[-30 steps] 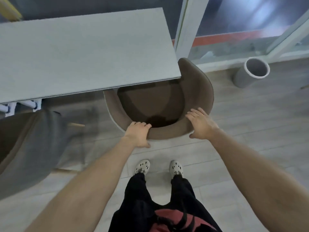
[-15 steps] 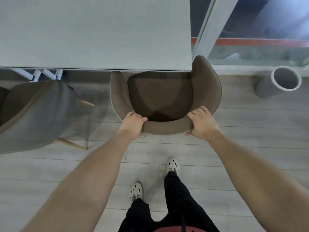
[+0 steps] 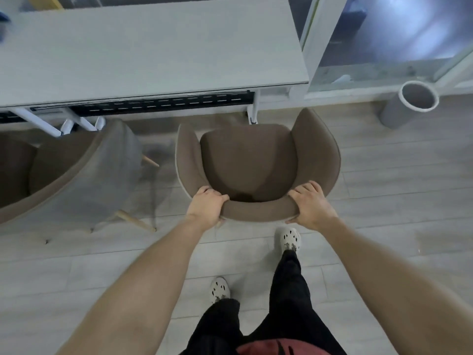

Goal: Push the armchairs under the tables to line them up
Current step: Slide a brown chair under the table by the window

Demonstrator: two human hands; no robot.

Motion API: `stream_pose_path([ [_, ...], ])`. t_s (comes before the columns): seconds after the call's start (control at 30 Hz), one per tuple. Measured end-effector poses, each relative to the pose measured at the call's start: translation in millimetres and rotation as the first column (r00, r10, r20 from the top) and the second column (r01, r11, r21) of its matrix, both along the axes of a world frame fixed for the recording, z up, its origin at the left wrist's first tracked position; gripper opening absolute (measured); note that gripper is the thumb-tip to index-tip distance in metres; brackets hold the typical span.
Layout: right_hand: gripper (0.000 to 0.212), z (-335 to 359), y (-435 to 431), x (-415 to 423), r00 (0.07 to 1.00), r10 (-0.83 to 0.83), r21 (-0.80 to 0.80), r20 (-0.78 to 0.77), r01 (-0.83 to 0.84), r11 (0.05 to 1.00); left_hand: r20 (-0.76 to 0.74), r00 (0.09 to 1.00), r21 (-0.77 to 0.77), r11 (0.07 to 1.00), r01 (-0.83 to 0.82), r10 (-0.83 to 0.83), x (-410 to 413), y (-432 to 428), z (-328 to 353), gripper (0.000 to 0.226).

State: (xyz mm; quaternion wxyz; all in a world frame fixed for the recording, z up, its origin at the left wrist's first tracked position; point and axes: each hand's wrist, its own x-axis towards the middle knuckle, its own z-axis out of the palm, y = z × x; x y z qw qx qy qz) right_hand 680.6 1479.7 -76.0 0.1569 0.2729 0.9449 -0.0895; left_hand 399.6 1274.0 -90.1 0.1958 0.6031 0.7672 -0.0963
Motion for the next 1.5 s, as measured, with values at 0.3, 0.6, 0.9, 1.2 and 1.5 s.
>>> stream_pose_path([
  [0.3,0.089,-8.2,-119.3,-48.2,1.000,0.016,-0.019,-0.019,-0.016,1.000,0.041,0.997,-0.010,0.998,-0.057,0.058,-45.3,-123.0,3.8,0.064],
  [0.6,0.082,-12.7,-107.0,-119.5,0.995,0.039,0.007,-0.089,-0.039,0.999,0.044,0.996,0.015,0.997,-0.075,0.075,-117.4,-117.0,-1.9,0.068],
  [0.9,0.085,-5.3,-39.5,-134.2,0.996,0.016,0.024,-0.091,-0.014,1.000,0.037,0.998,0.016,0.998,-0.058,0.057,-131.3,-45.9,-5.3,0.070],
  [1.2,0.084,-3.2,-40.3,-118.2,0.996,-0.005,0.014,-0.085,0.006,1.000,0.034,0.997,-0.008,0.997,-0.073,0.073,-110.7,-44.9,-5.3,0.072],
  [1.5,0.085,-3.8,-45.9,-102.8,0.996,-0.022,0.010,-0.084,0.023,1.000,0.056,0.995,0.007,0.997,-0.080,0.079,-93.2,-52.2,-3.0,0.067],
])
